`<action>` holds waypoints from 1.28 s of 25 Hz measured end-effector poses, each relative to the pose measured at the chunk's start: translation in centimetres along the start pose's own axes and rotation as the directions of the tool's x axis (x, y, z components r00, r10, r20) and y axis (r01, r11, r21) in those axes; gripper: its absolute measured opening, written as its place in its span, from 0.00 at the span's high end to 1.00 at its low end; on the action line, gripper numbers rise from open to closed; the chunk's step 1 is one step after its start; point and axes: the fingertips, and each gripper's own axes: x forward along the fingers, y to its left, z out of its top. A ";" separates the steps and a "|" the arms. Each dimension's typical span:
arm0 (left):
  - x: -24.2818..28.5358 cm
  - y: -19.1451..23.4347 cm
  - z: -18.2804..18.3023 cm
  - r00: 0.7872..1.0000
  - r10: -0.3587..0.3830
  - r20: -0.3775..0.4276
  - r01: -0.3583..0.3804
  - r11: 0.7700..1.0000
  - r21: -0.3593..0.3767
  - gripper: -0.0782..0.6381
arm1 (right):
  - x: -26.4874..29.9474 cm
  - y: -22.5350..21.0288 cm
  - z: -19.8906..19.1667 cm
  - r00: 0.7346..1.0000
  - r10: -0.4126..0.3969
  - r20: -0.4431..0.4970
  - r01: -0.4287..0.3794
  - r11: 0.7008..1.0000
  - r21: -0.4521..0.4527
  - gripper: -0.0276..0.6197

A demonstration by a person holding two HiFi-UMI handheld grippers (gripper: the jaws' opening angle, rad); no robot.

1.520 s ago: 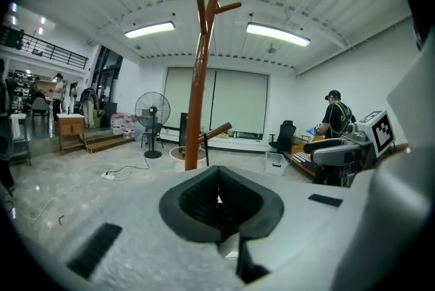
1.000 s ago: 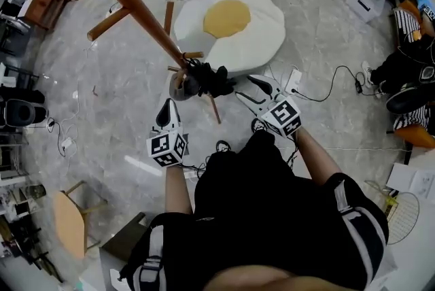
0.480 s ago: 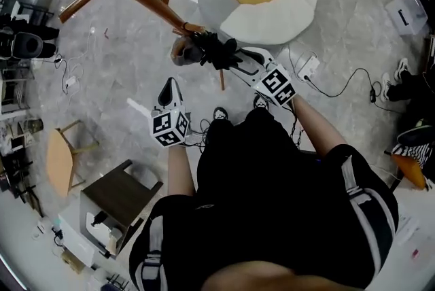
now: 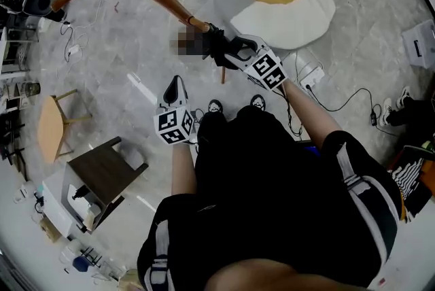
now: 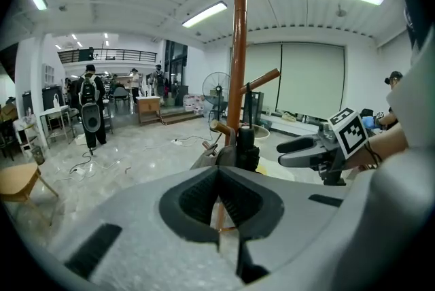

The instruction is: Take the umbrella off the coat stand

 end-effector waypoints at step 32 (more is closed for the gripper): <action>0.4 0.0 -2.7 0.999 0.030 0.019 -0.028 0.995 -0.094 0.89 | 11.8 -0.5 -3.1 0.995 0.061 -0.078 -0.056 0.996 0.066 0.55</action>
